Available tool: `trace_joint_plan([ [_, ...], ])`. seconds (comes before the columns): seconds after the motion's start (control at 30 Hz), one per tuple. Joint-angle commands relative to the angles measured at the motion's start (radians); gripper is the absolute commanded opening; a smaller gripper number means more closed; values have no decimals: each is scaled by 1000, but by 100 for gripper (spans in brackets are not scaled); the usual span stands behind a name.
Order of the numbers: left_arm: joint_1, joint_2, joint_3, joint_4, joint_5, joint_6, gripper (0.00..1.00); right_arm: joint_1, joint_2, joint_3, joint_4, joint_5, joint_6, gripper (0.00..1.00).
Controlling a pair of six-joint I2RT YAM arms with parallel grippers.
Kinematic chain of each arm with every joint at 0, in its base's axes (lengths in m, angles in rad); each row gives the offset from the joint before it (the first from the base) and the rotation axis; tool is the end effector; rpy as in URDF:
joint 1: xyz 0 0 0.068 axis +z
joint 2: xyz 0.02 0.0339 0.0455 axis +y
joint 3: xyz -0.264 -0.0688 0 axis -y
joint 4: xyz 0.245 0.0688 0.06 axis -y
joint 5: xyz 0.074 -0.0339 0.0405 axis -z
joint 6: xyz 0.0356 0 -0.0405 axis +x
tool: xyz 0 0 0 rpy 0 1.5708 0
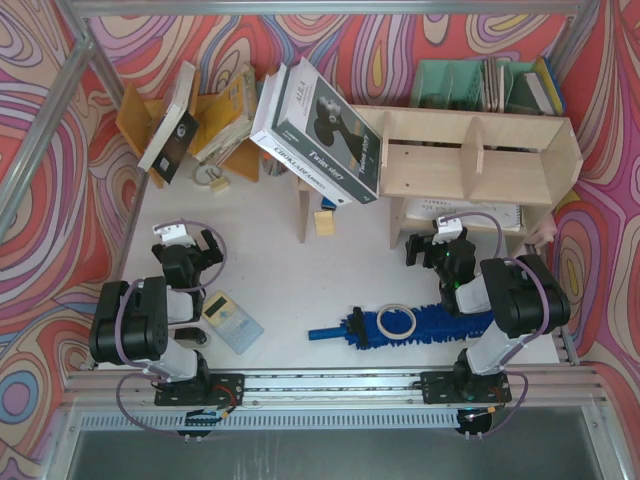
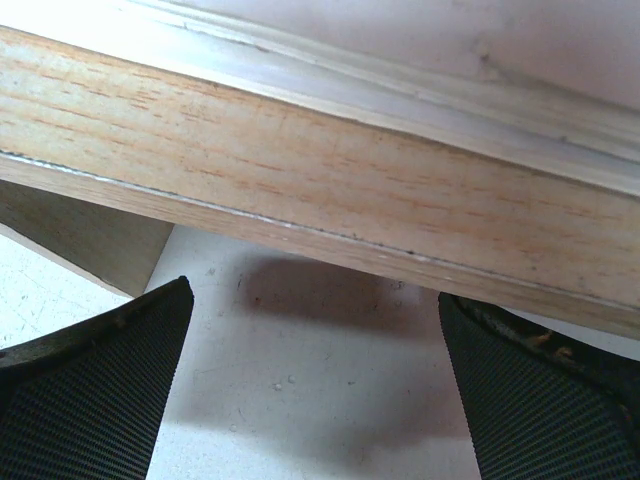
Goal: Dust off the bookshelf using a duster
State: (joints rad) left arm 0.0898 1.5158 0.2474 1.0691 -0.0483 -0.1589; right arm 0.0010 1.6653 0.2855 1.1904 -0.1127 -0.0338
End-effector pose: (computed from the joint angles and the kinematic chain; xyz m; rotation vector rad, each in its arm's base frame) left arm 0.2420 0.0235 0.1394 -0.2542 1.7515 -0.0073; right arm 0.2577 0.0043 0.1266 -0.1125 1.7560 0.0753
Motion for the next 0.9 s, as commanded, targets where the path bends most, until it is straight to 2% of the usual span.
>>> trace_joint_plan([
  [0.0,6,6,9,32,12,-5,98,-5,12,62,16,-9,-2,99],
  [0.53,7,7,19,14,48,11,98,-5,12,65,10,5,2,99],
  [0.73,7,-12,-88,205,29,4,98,-4,-14,16,87,-80,-40,99],
  [0.8,6,-57,-113,217,25,5,98,1,-41,-26,134,-85,-50,99],
  [0.87,-1,-133,-134,183,-9,4,98,25,-92,-34,101,-63,-66,99],
])
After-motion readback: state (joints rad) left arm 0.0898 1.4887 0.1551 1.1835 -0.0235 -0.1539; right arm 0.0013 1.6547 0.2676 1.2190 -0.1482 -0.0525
